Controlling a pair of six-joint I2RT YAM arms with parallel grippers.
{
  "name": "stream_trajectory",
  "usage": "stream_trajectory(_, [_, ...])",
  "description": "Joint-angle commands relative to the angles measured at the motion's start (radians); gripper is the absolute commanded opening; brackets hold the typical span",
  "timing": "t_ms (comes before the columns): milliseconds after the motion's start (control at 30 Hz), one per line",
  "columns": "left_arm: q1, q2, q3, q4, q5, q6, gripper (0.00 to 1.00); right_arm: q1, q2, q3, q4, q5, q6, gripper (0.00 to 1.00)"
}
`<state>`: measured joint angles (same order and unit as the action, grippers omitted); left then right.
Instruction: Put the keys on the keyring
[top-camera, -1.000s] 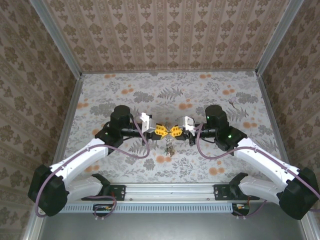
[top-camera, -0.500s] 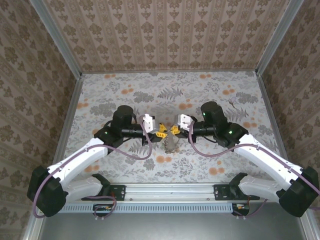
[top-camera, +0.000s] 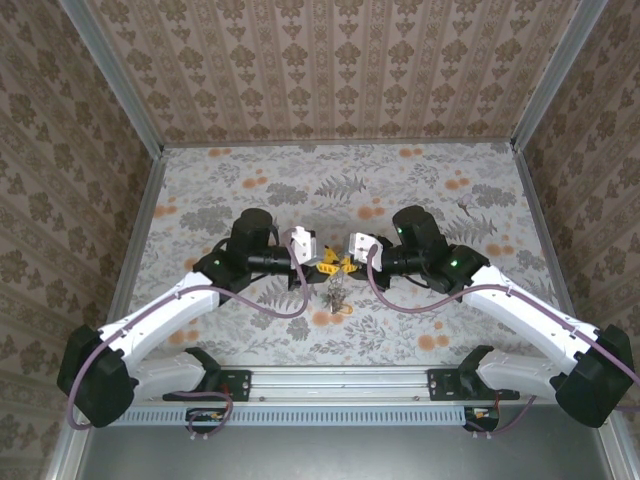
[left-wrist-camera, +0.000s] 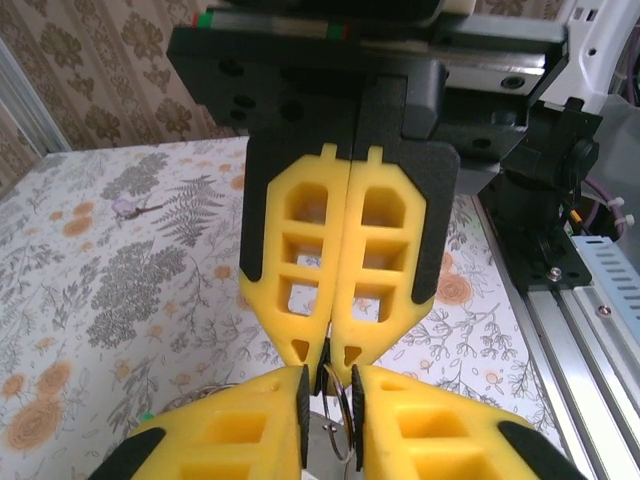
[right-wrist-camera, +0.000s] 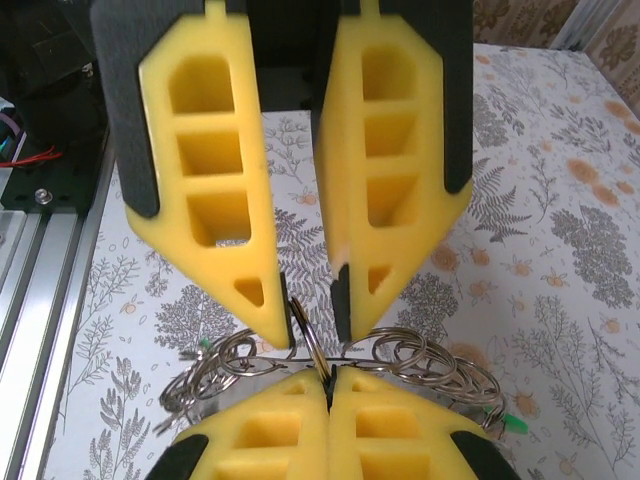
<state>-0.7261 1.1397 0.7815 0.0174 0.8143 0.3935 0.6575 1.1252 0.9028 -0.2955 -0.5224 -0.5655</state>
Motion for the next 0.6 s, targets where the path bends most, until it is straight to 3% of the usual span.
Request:
stream_trajectory(0, [-0.006,0.009,0.024,-0.03,-0.008,0.023,0.24,0.005,-0.011,0.023,0.033,-0.001,0.005,0.0])
stream_trajectory(200, [-0.008,0.014,0.028,-0.08,-0.019,0.055,0.22,0.004,-0.011,0.015,0.047,-0.002,0.011,0.0])
stream_trajectory(267, [-0.009,0.015,0.029,-0.087,-0.017,0.063,0.16,0.005,-0.011,0.013,0.051,-0.011,0.011,0.0])
stream_trajectory(333, [-0.01,0.013,0.034,-0.09,-0.014,0.069,0.03,0.004,-0.01,0.015,0.053,-0.028,0.008,0.0])
stream_trajectory(467, [-0.016,0.0,0.03,-0.073,-0.006,0.104,0.0,0.001,-0.009,0.007,0.054,-0.085,-0.007,0.0])
stream_trajectory(567, [-0.013,-0.024,-0.009,0.007,0.014,0.101,0.0,-0.021,-0.031,-0.035,0.11,-0.135,0.012,0.19])
